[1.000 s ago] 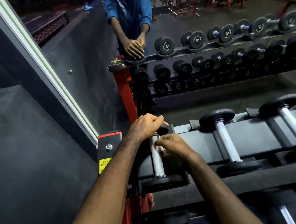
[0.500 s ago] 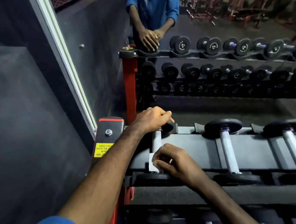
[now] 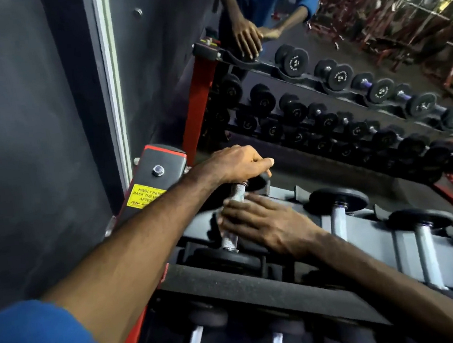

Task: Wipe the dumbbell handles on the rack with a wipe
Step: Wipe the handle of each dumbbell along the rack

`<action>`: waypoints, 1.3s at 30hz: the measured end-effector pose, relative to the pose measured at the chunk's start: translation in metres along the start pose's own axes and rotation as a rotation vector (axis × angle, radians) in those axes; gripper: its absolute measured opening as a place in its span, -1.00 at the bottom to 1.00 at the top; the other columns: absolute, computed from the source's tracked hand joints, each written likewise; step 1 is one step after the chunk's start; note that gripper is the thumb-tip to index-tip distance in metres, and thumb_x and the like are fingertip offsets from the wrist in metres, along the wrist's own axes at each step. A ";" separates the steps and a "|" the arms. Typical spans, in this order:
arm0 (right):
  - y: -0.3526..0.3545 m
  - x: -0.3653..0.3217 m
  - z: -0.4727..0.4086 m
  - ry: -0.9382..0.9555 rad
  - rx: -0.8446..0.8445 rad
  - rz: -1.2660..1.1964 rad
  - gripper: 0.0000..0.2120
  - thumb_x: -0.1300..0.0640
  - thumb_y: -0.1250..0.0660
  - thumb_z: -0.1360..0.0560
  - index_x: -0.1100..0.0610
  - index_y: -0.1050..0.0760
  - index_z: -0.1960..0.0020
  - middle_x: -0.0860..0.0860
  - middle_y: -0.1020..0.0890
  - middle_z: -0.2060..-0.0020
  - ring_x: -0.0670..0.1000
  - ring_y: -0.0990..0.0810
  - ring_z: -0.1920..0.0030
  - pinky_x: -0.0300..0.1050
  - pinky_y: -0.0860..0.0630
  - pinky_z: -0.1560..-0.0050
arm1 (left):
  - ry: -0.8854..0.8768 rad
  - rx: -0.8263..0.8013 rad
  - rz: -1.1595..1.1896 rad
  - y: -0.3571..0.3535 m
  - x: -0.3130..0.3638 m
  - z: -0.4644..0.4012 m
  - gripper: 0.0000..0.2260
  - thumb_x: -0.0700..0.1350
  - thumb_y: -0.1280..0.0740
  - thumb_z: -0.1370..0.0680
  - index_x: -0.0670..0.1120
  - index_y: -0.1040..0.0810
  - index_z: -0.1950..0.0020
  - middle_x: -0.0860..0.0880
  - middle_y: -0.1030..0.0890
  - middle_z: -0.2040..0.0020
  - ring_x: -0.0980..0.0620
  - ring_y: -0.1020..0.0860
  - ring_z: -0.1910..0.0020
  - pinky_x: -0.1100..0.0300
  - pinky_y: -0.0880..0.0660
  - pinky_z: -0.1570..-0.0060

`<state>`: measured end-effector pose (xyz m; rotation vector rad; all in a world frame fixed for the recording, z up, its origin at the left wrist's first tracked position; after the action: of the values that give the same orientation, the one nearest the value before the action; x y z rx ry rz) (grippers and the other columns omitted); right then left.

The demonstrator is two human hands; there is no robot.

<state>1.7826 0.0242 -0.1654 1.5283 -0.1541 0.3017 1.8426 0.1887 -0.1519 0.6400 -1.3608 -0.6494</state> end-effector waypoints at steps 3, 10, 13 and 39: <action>-0.002 -0.007 -0.001 0.140 -0.066 0.014 -0.55 0.17 -0.05 -0.74 0.18 -0.30 -0.61 0.12 -0.37 -0.58 0.13 -0.25 -0.62 0.19 -0.21 -0.59 | -0.017 -0.018 0.001 0.000 0.002 -0.001 -0.62 0.36 -0.16 -0.66 0.32 -0.75 -0.07 0.08 -0.70 0.17 0.04 -0.63 0.09 0.08 -0.47 -0.02; 0.005 -0.007 -0.017 0.211 -0.227 0.017 -0.57 0.15 0.02 -0.75 0.15 -0.43 -0.52 0.16 -0.44 -0.51 0.17 -0.30 -0.59 0.12 -0.09 -0.64 | -0.030 -0.099 0.018 0.000 0.006 -0.002 -0.58 0.33 -0.13 -0.69 0.25 -0.76 -0.04 0.09 -0.50 0.48 0.09 -0.59 0.26 0.10 -0.52 0.01; 0.015 0.011 -0.025 0.090 -0.161 0.100 -0.53 0.18 0.10 -0.76 0.20 -0.55 -0.37 0.18 -0.55 -0.39 0.22 -0.49 -0.44 0.14 -0.27 -0.55 | -0.037 -0.108 0.039 -0.001 0.006 -0.004 -0.59 0.35 -0.15 -0.67 0.27 -0.77 -0.03 0.18 -0.56 0.43 0.15 -0.58 0.20 0.10 -0.45 0.05; 0.007 0.009 0.005 -0.254 -0.003 -0.210 -0.52 0.35 0.06 -0.71 0.24 -0.31 -0.59 0.16 -0.32 -0.60 0.16 -0.22 -0.63 0.21 -0.31 -0.55 | -0.058 -0.116 0.074 -0.002 0.003 -0.011 -0.65 0.26 -0.20 -0.68 0.26 -0.78 -0.02 0.21 -0.61 0.40 0.21 -0.55 0.25 0.14 -0.42 0.08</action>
<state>1.7898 0.0204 -0.1563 1.5618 -0.1920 -0.0606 1.8541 0.1854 -0.1521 0.4787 -1.3832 -0.6859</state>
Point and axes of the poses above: each hand's wrist, its own z-axis away from the middle knuckle, its own y-axis out of the back of the hand, x = y × z, the point moved 4 cm from there along -z, towards the middle knuckle
